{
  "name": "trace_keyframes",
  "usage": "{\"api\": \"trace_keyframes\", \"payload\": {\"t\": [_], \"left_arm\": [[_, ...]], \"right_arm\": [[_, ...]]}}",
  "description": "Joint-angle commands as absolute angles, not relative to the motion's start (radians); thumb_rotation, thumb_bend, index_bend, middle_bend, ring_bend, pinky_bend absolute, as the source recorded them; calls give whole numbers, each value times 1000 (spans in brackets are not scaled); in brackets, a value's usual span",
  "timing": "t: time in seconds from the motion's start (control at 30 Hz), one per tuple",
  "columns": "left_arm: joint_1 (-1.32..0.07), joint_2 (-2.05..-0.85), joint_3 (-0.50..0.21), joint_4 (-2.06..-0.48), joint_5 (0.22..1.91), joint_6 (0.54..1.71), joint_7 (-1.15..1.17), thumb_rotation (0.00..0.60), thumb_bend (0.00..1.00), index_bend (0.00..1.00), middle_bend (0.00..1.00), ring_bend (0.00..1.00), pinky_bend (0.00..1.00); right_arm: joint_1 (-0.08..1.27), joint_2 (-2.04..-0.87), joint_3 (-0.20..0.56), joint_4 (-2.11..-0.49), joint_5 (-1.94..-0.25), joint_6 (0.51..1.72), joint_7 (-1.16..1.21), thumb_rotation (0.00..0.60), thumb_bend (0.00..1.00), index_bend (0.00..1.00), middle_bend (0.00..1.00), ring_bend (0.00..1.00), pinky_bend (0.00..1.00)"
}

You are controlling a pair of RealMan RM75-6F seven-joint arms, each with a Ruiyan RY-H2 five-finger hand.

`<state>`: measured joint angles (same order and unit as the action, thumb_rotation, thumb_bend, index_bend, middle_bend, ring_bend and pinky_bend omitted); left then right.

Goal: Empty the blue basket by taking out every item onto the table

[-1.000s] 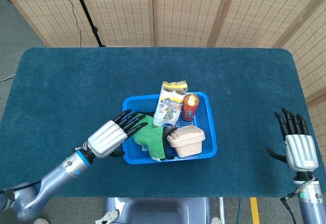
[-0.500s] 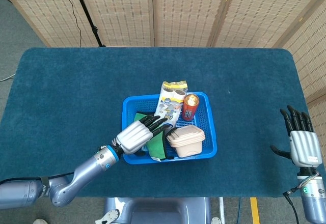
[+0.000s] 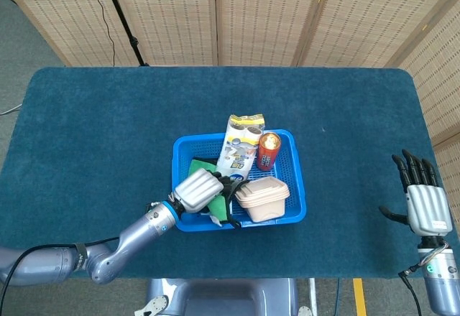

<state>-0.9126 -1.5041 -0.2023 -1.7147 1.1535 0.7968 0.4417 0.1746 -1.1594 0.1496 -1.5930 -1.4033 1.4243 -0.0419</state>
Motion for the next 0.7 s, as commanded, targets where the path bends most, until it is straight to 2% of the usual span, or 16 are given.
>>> {"api": "trace_keyframes", "payload": {"t": [0.03,0.2,0.4,0.53,0.7], "left_arm": [[-902,-1494,-204,-1717,1191,840,417,600,678,645,511,464,587],[-869,-1430,-232,-1755,1292,928,312,600,682,645,511,464,587],[-810,-1269,-291,-1796,1371,1047,192,600,683,645,511,464,587],[-778,-1183,-337,-1747,1350,1091,104,600,683,645,510,465,587],[-755,-1141,-372,-1628,1315,1111,-18,600,683,645,511,465,587]], "right_arm": [[174,-1159,149,-1594,-1405,1426,-41,600,0,0,0,0,0],[173,-1158,146,-1597,-1410,1427,-42,600,0,0,0,0,0],[173,-1159,142,-1602,-1415,1427,-45,600,0,0,0,0,0],[176,-1162,138,-1604,-1418,1423,-54,600,0,0,0,0,0],[181,-1168,133,-1606,-1417,1411,-69,600,0,0,0,0,0]]}}
